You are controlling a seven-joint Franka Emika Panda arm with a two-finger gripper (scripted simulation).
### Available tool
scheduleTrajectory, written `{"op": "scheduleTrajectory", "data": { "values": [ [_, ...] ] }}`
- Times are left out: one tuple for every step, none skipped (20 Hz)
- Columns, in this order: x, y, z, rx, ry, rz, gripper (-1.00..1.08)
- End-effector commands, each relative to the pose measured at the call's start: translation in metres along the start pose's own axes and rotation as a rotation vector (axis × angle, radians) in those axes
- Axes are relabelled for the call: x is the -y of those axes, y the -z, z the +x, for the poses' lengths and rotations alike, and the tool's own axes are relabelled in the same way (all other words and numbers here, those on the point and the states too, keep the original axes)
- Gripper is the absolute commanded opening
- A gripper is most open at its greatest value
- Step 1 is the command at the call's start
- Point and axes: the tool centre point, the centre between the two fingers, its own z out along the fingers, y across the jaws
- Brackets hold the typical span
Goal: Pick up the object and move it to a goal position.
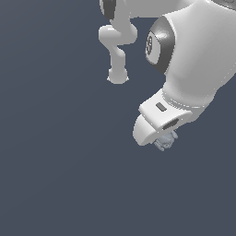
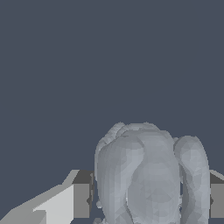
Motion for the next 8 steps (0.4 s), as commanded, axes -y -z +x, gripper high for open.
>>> {"op": "scheduleTrajectory", "data": {
  "values": [
    [0.0009,0.0045,0.0027,0.0,0.0,0.0,-1.0],
    [0.0012,0.0057,0.0035,0.0,0.0,0.0,-1.0],
    [0.0014,0.0067,0.0041,0.0,0.0,0.0,-1.0],
    [0.0016,0.0075,0.0047,0.0,0.0,0.0,-1.0],
    [0.0018,0.0082,0.0051,0.0,0.0,0.0,-1.0],
    [0.0019,0.0086,0.0054,0.0,0.0,0.0,-1.0],
    [0.0019,0.0088,0.0055,0.0,0.0,0.0,-1.0],
    [0.0019,0.0089,0.0056,0.0,0.0,0.0,-1.0]
  ]
}}
